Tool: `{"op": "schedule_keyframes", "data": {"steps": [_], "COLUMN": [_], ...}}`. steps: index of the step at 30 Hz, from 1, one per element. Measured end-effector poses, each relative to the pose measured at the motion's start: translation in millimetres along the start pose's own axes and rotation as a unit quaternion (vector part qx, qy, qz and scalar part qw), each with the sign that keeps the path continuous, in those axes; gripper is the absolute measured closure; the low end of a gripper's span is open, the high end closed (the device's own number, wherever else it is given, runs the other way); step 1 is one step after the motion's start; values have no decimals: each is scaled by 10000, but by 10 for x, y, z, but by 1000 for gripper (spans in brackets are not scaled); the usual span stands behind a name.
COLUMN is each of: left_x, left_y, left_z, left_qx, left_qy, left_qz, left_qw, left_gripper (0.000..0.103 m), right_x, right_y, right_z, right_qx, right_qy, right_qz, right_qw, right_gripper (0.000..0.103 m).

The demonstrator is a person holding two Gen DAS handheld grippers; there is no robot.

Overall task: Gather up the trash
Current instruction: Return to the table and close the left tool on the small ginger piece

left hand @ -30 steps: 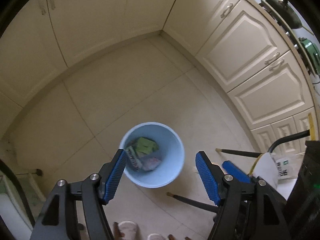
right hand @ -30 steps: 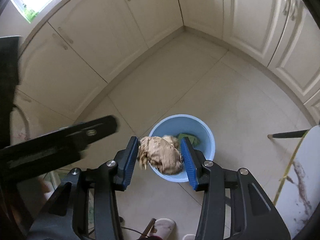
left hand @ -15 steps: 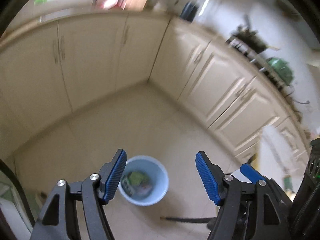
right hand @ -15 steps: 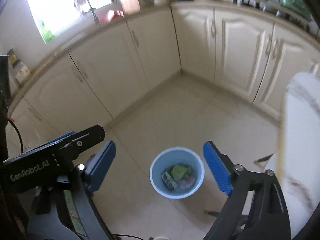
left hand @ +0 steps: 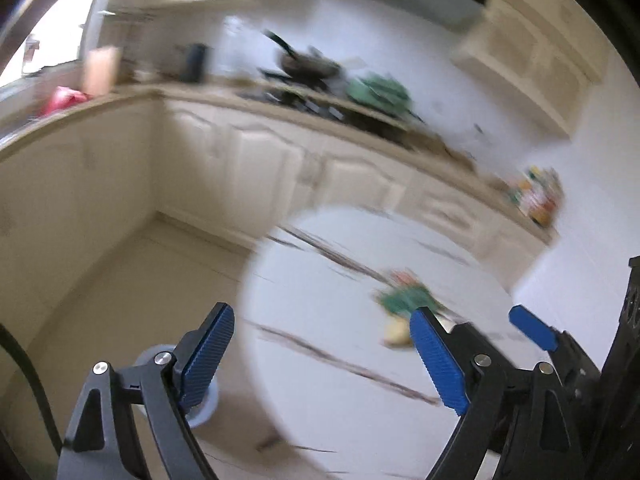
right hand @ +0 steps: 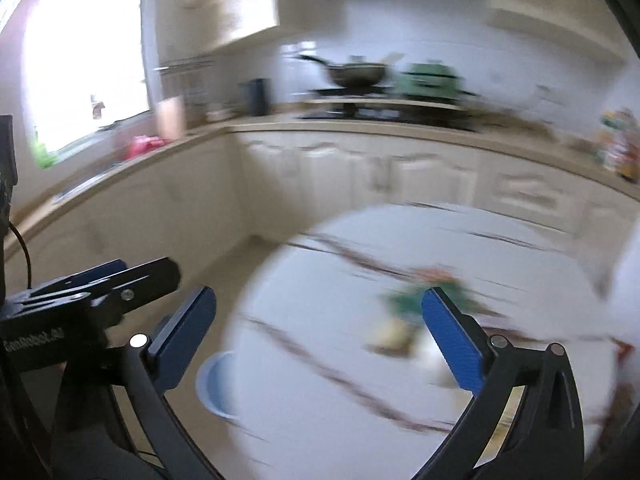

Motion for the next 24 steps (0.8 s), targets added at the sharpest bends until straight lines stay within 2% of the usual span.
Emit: {"op": "schedule_keyframes", "data": {"steps": [2,4,8,11,13,17,21,22,23,24], "left_x": [9,13,21,-92,-92,-105,-166,-195,-194,-186], "left_y": [301,600,1067,1513,1595,2022,2478,2541,2587,2637], "left_z": [277,394,601,682,701,735,637,628,615,571], "left_qx": [188,28,1,-21,-49,-32,-13,-5,18,110], "left_qy": [213,411,533,621,688,837,896,902,915,951], "left_qz": [-278,-600,-1061,-1249,-1372,-1564,-1530,-1512,-1476,-1471], "left_qw": [9992,9973,9929,9902,9881,9841,9842,9844,9848,9845], "left_gripper": [16,16,18,18,18,19,24,35,56,67], "right_x": [81,168,310,399,428,508,548,550,552,555], "right_y": [-117,-190,-173,-140,-65,71,203,226,247,269], "right_z": [453,860,1397,1593,1666,1777,1789,1781,1771,1757], "right_qx": [318,551,723,713,661,568,550,556,564,575], "right_qy": [286,596,1023,1182,1241,1338,1385,1403,1414,1413], "right_qz": [-68,-173,-331,-404,-476,-606,-707,-727,-741,-756], "right_qw": [9991,9965,9916,9896,9889,9875,9863,9859,9856,9854], "right_gripper": [0,0,0,0,0,0,0,0,0,0]}}
Point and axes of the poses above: each gripper's, at about its wrist camera, not at the fingertips, and y roughly the way its jaws point, z to its right, x to its underside, the point moved 1 cm from there along y, roughly the way its jaws point, and after that the axes turned 6 degrees about y, right-handed, at the moved point
